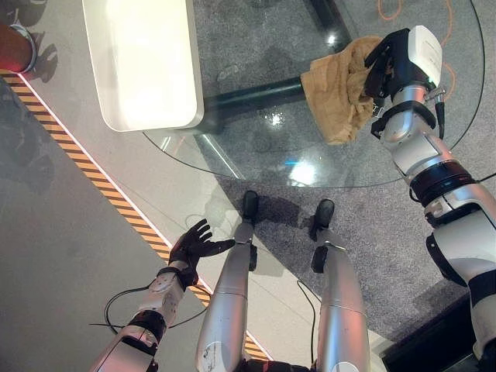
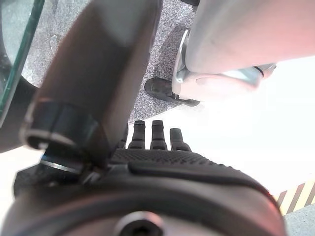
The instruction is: Wipe the table with a cloth and put it in the basket.
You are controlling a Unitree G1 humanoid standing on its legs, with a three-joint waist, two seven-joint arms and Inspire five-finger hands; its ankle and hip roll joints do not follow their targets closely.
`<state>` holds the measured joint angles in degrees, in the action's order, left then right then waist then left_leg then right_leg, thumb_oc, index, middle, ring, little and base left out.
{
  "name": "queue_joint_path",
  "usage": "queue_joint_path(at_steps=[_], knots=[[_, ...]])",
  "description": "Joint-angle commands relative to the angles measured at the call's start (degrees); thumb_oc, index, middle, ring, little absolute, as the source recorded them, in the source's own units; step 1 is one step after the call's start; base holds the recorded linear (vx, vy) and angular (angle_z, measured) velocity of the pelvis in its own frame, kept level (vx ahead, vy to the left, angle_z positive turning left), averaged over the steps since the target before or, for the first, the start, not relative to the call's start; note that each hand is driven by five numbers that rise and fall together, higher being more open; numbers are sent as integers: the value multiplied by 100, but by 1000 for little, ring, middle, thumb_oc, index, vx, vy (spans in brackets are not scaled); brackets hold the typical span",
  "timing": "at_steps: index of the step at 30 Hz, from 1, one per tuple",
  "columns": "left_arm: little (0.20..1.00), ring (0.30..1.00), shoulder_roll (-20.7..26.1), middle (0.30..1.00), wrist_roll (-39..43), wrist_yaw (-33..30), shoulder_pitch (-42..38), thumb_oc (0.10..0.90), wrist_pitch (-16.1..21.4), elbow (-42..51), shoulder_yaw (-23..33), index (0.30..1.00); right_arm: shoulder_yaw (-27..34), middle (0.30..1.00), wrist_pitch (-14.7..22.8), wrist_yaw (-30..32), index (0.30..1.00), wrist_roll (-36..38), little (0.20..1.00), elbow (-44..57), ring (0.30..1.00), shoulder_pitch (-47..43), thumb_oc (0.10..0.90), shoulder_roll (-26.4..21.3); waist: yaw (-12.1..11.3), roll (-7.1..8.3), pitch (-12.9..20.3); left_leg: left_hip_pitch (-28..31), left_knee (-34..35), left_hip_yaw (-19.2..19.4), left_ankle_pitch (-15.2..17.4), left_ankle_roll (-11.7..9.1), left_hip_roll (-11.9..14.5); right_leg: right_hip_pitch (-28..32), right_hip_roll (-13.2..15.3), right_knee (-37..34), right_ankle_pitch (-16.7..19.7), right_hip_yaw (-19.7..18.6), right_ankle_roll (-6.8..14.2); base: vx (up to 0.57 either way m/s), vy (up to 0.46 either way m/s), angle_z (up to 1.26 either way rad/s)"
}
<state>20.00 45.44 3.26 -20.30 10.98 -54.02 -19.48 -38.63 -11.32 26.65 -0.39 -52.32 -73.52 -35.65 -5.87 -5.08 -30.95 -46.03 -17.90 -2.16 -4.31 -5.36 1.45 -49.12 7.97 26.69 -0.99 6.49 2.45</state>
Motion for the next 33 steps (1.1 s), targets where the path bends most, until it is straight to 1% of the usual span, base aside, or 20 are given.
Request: queue_joint_path(at_steps=[1, 4, 8, 14, 17, 23, 28, 33], knots=[[900, 900, -173, 900, -164, -25, 40, 800, 245, -270, 56, 900, -367, 300, 400, -385, 300, -374, 200, 585, 300, -87, 100, 369, -123, -167, 116, 103, -123, 348, 309, 408, -512, 153, -337, -136, -233, 636, -185, 0, 0, 0], [900, 900, -188, 900, -195, -29, 60, 800, 258, -252, 47, 900, -391, 300, 421, -482, 300, -232, 200, 716, 300, -35, 100, 452, -133, -163, 116, 121, -104, 347, 300, 404, -514, 171, -337, -147, -231, 645, -187, 0, 0, 0], [900, 900, -245, 900, -287, -75, 71, 800, 256, -212, 57, 900, -398, 300, 452, -738, 300, -348, 200, 977, 300, 68, 100, 655, -142, -152, 116, 114, -90, 349, 287, 402, -514, 162, -340, -163, -220, 649, -189, 0, 0, 0], [900, 900, -266, 900, -362, -88, 114, 800, 252, -189, 101, 900, -440, 300, 502, -1109, 300, -325, 200, 1480, 300, 263, 100, 863, -132, -143, 116, 126, -78, 357, 264, 398, -520, 161, -354, -171, -210, 642, -201, 0, 0, 0], [900, 900, -294, 900, -401, -106, 122, 800, 247, -174, 128, 900, -467, 300, 519, -1334, 300, -443, 200, 1799, 300, 376, 100, 960, -112, -132, 116, 123, -87, 369, 256, 393, -521, 151, -366, -169, -209, 623, -200, 0, 0, 0], [900, 900, -364, 900, -472, -148, 135, 800, 256, -144, 161, 900, -564, 300, 424, -1612, 300, -662, 200, 2387, 300, 594, 100, 1173, -87, -123, 116, 119, -57, 389, 215, 392, -519, 137, -385, -199, -189, 592, -201, 0, 0, 0], [900, 900, -395, 900, -489, -153, 193, 800, 289, -144, 183, 900, -580, 300, 400, -1751, 300, -690, 200, 2801, 300, 758, 100, 1332, -71, -120, 116, 126, -52, 409, 197, 391, -514, 137, -401, -204, -183, 568, -206, 0, 0, 0], [900, 900, -386, 900, -515, -148, 196, 800, 245, -116, 221, 900, -536, 300, 355, -1720, 300, -642, 200, 3011, 300, 830, 100, 1378, -62, -114, 116, 133, -55, 409, 188, 387, -515, 141, -404, -205, -177, 562, -201, 0, 0, 0]])
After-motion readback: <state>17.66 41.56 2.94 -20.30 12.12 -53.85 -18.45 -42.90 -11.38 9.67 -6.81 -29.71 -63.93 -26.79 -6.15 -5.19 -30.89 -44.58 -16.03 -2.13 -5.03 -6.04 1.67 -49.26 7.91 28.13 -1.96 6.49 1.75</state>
